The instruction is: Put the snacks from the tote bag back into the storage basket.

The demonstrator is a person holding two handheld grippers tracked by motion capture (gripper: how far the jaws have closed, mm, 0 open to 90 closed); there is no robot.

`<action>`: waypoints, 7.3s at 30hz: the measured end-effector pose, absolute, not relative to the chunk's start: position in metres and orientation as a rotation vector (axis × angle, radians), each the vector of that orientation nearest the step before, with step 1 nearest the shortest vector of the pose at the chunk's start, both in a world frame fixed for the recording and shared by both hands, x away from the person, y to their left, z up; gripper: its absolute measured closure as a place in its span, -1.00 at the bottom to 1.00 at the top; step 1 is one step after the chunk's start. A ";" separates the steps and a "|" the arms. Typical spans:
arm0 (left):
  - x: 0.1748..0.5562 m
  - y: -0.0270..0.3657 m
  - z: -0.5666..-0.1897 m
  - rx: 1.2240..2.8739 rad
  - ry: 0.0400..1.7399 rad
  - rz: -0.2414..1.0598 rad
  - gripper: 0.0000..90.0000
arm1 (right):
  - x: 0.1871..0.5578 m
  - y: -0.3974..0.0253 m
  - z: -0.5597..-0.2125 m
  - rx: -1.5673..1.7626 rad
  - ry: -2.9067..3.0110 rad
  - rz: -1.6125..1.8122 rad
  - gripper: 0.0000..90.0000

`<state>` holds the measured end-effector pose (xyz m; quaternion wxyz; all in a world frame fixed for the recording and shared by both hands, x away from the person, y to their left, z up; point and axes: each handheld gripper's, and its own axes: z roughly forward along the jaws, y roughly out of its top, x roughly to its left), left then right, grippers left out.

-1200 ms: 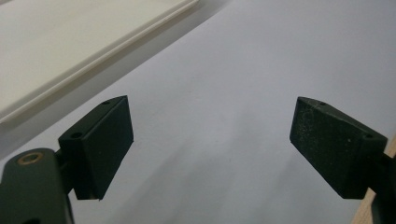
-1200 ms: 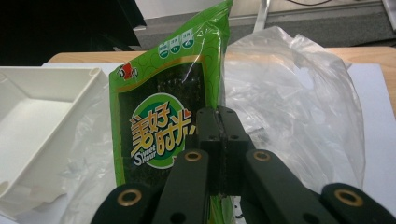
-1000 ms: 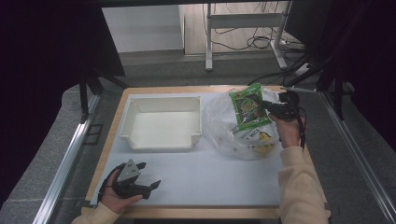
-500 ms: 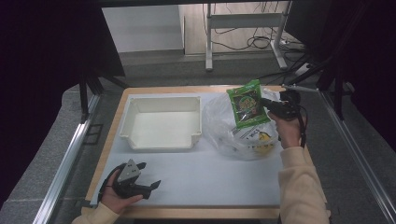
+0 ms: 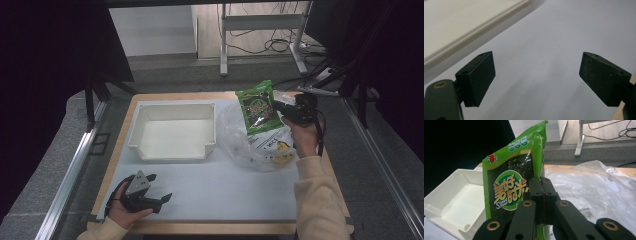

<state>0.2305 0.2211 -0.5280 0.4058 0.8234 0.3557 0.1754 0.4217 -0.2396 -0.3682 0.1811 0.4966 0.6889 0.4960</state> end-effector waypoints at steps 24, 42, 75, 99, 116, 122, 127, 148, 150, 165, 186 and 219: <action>0.230 0.221 -0.528 2.076 0.899 0.441 -0.70 | 0.422 -0.208 -0.360 1.339 1.987 1.477 0.99; 0.230 0.222 -0.527 2.073 0.898 0.441 -0.70 | 0.429 -0.175 -0.364 1.304 2.046 1.489 0.99; 0.231 0.223 -0.527 2.072 0.894 0.442 -0.70 | 0.440 -0.126 -0.380 1.287 2.107 1.521 0.99; 0.230 0.224 -0.526 2.064 0.897 0.443 -0.70 | 0.444 -0.085 -0.391 1.252 2.175 1.545 0.99; 0.230 0.224 -0.526 2.063 0.897 0.443 -0.70 | 0.446 -0.065 -0.400 1.244 2.205 1.556 0.99; 0.230 0.224 -0.526 2.059 0.899 0.442 -0.70 | 0.448 -0.058 -0.405 1.260 2.202 1.565 0.99; 0.230 0.224 -0.526 2.057 0.899 0.441 -0.70 | 0.452 -0.051 -0.410 1.273 2.209 1.565 0.99; 0.230 0.224 -0.525 2.049 0.897 0.438 -0.70 | 0.454 -0.021 -0.420 1.271 2.245 1.561 0.99; 0.230 0.225 -0.525 2.049 0.896 0.439 -0.70 | 0.454 -0.019 -0.421 1.273 2.246 1.561 0.99; 0.230 0.226 -0.524 2.049 0.895 0.436 -0.70 | 0.457 0.001 -0.428 1.279 2.267 1.554 0.99; 0.229 0.227 -0.523 2.037 0.895 0.439 -0.70 | 0.459 0.027 -0.441 1.293 2.278 1.512 0.99; 0.229 0.229 -0.521 2.023 0.894 0.438 -0.70 | 0.463 0.076 -0.485 1.467 2.221 1.386 0.98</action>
